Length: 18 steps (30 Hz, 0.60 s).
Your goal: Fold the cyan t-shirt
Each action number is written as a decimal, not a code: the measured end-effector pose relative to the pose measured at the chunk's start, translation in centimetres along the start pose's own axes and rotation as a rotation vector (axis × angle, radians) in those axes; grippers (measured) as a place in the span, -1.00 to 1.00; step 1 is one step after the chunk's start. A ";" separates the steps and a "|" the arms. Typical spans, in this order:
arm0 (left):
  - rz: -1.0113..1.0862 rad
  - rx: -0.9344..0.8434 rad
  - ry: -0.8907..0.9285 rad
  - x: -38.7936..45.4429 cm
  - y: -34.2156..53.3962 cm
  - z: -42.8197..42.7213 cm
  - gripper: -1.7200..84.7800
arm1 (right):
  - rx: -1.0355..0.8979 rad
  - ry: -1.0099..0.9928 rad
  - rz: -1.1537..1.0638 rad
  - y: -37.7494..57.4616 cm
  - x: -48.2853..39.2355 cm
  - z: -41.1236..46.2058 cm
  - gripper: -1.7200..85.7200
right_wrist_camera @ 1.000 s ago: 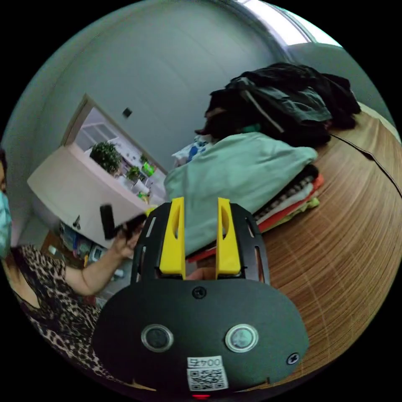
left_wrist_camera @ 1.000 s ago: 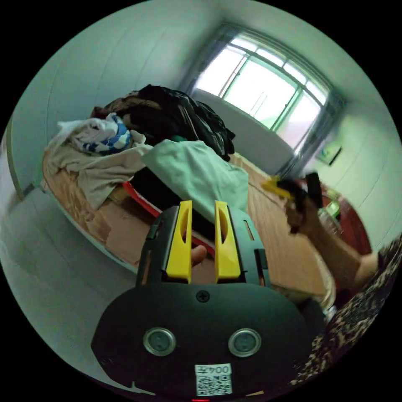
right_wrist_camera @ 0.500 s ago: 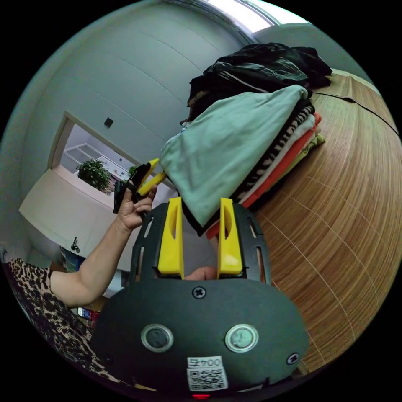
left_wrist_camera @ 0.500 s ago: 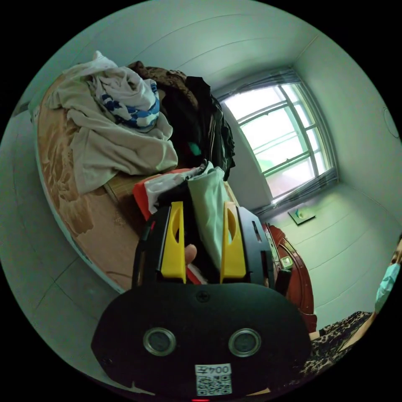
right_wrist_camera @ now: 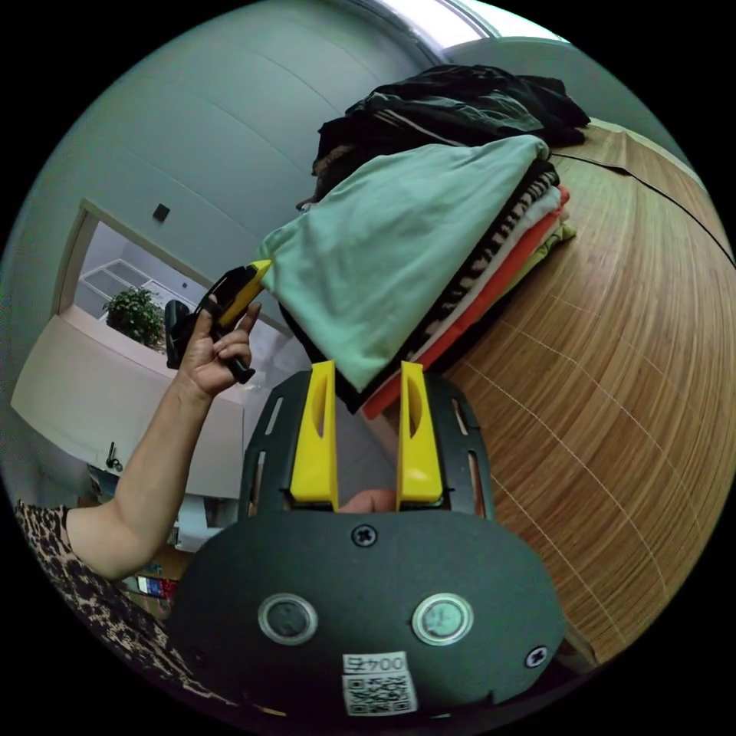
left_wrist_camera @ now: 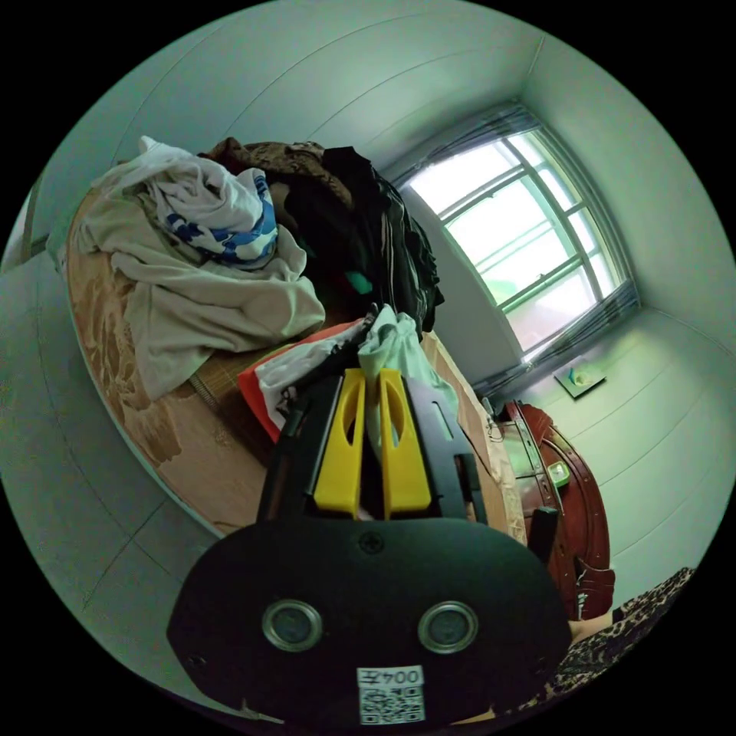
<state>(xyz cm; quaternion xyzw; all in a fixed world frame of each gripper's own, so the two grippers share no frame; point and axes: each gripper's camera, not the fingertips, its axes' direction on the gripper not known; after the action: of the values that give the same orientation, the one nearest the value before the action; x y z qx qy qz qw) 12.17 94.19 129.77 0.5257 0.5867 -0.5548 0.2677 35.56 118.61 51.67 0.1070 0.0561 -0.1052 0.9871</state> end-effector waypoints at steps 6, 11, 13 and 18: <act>0.004 0.008 -0.035 2.1 -1.0 0.6 -0.88 | 0.005 0.076 -0.080 0.0 -2.1 0.3 -0.91; 0.029 -0.038 -0.125 5.4 -1.6 0.8 -0.89 | 0.078 -0.002 -0.082 0.2 -3.4 -3.0 -0.95; 0.063 -0.045 -0.237 6.5 -1.5 1.2 -0.90 | 0.070 -0.005 -0.078 0.4 -3.4 -3.1 -0.94; -0.066 0.032 -0.321 3.9 -0.6 0.4 -0.92 | -0.004 -0.047 -0.027 1.0 -2.2 -2.2 -0.88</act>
<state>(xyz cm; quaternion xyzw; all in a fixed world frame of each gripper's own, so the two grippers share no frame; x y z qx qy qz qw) 10.38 95.19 126.39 0.4150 0.5444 -0.6494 0.3311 33.47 120.44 50.02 0.1017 0.0348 -0.1206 0.9869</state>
